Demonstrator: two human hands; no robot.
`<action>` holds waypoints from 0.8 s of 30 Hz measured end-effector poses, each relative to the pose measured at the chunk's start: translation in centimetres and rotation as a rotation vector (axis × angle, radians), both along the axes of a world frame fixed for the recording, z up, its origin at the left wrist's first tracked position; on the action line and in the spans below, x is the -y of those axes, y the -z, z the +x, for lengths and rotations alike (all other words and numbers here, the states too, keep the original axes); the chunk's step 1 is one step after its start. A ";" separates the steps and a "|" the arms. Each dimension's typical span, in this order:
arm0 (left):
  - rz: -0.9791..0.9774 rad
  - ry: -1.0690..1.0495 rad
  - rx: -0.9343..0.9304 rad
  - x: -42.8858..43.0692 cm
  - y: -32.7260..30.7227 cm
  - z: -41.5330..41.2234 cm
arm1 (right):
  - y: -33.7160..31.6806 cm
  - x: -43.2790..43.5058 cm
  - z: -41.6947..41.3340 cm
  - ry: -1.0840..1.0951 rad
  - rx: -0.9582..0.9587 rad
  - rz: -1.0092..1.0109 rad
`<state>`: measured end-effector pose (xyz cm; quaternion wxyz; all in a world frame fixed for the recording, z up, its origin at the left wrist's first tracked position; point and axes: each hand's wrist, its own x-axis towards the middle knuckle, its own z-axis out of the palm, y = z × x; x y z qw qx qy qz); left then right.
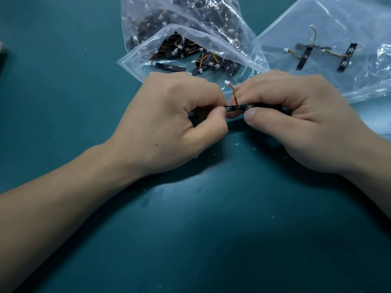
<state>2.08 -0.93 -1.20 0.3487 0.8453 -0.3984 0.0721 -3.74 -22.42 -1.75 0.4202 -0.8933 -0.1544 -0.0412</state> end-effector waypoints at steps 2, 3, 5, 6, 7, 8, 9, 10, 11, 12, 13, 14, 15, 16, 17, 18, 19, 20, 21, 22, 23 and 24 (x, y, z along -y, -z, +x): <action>-0.014 0.003 -0.008 0.0 0.1 0.1 | 0.0 0.0 0.0 -0.002 -0.012 0.032; -0.018 0.002 -0.011 0.0 0.1 0.1 | 0.0 0.0 0.1 -0.002 -0.014 0.048; -0.015 0.003 -0.011 0.0 0.0 0.1 | -0.1 0.0 0.1 -0.006 -0.007 0.070; -0.014 0.004 -0.013 0.0 0.0 0.1 | -0.1 -0.1 0.0 -0.011 -0.002 0.077; -0.014 0.005 -0.016 0.0 0.0 0.1 | -0.2 -0.1 0.0 -0.015 0.001 0.083; -0.014 0.006 -0.018 0.0 0.0 0.1 | -0.2 -0.2 0.0 -0.017 0.002 0.086; -0.015 0.007 -0.018 0.0 0.0 0.1 | -0.2 -0.2 0.0 -0.016 0.001 0.087; -0.015 0.009 -0.016 -0.1 0.0 0.1 | -0.3 -0.2 0.0 -0.012 -0.004 0.087; -0.015 0.010 -0.013 0.0 0.0 0.1 | -0.3 -0.2 0.0 -0.007 -0.013 0.088; -0.013 0.009 -0.010 0.0 0.0 0.1 | -0.3 -0.2 0.0 0.001 -0.024 0.091; -0.010 0.007 -0.007 0.0 0.0 0.1 | -0.4 -0.2 0.0 0.008 -0.031 0.091; -0.008 0.005 -0.006 0.0 0.0 0.1 | -0.4 -0.3 0.0 0.013 -0.032 0.086; -0.008 0.002 -0.007 0.0 0.0 0.1 | -0.4 -0.3 0.0 0.013 -0.030 0.073; -0.009 0.000 -0.009 0.0 0.0 0.1 | -0.5 -0.3 0.0 0.010 -0.027 0.059; -0.009 -0.001 -0.012 0.0 0.0 0.1 | -0.5 -0.3 0.0 0.005 -0.024 0.047; -0.010 -0.001 -0.016 0.0 0.0 0.1 | -0.5 -0.3 0.0 0.001 -0.021 0.040; -0.011 0.000 -0.020 0.0 0.0 0.1 | -0.5 -0.3 0.0 0.002 -0.019 0.037; -0.010 0.001 -0.020 0.0 0.0 0.1 | -0.5 -0.3 0.0 0.005 -0.020 0.038; -0.006 0.002 -0.017 0.0 0.0 0.1 | -0.6 -0.3 0.0 0.010 -0.024 0.041; -0.001 0.002 -0.014 0.0 0.0 0.2 | -0.6 -0.3 0.0 0.014 -0.028 0.044; 0.001 0.001 -0.014 0.0 0.0 0.2 | -0.6 -0.3 0.0 0.015 -0.027 0.046; 0.000 -0.003 -0.021 0.0 -0.1 0.2 | -0.6 -0.4 0.0 0.015 -0.022 0.044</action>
